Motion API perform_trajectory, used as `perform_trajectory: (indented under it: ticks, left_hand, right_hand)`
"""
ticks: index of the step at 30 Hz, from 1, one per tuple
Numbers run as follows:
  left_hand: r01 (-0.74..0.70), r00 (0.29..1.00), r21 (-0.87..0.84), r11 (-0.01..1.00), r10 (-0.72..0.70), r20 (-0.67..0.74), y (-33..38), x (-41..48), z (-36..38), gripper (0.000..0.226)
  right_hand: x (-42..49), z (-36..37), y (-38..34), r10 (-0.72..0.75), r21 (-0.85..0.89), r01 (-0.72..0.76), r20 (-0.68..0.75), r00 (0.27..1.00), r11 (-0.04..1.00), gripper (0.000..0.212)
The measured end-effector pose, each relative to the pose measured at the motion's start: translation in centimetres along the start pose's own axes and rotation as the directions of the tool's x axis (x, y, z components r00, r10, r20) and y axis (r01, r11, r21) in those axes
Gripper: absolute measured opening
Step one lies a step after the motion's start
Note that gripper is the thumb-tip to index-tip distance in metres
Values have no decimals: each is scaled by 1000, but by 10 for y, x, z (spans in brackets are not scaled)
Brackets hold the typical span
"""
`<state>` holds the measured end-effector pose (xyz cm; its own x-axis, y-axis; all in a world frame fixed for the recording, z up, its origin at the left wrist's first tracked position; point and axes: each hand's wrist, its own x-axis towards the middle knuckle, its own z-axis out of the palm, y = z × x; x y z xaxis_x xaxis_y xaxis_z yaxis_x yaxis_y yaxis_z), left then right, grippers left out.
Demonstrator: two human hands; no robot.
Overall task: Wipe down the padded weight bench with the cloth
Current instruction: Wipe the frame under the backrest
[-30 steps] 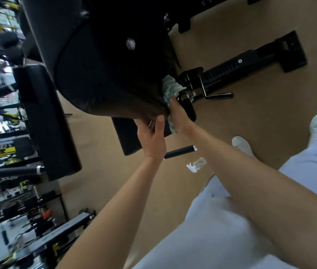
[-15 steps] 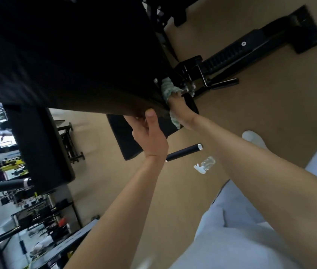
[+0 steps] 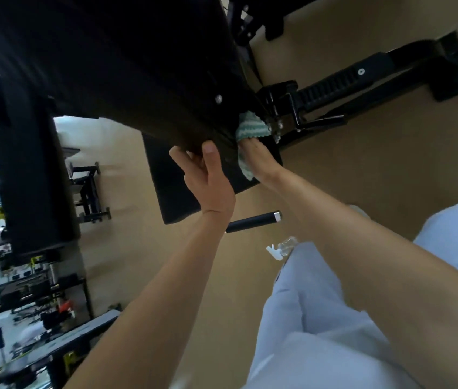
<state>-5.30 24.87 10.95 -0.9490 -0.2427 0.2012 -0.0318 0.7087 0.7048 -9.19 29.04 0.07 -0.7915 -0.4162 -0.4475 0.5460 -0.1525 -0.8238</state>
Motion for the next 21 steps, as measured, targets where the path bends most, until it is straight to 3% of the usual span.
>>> perform_trajectory:
  ticks: [2,5,8,9,11,15,18,21]
  left_hand:
    - [33,999,4,999,-33,-13,-11,-1,2,55]
    - [76,997,5,997,-76,13,-31,0,6,68]
    - [150,986,3,989,-150,71,-55,-2,15,121]
    - [162,982,13,987,-162,94,-63,-2,19,128]
    - [209,969,17,978,-210,127,-75,-2,27,127]
    - [256,964,-24,966,-254,80,-92,-3,35,92]
    - [284,957,-63,957,-278,81,-90,-5,31,105]
    - [310,949,-38,950,-308,64,-85,-8,33,104]
  right_hand:
    - [4,-5,13,45,104,-42,-28,999,994,53]
    - [9,-19,42,110,219,-95,-54,992,971,46]
    - [8,-39,65,207,425,-140,-115,972,894,45]
    - [10,-44,70,210,459,-130,-128,969,879,48]
    - [25,-50,71,188,448,-111,-131,973,887,60]
    - [45,-39,55,238,359,-218,-11,971,908,68]
    - [42,-19,51,188,406,-219,116,975,887,65]
    - [34,-10,46,109,411,-132,79,991,902,62]
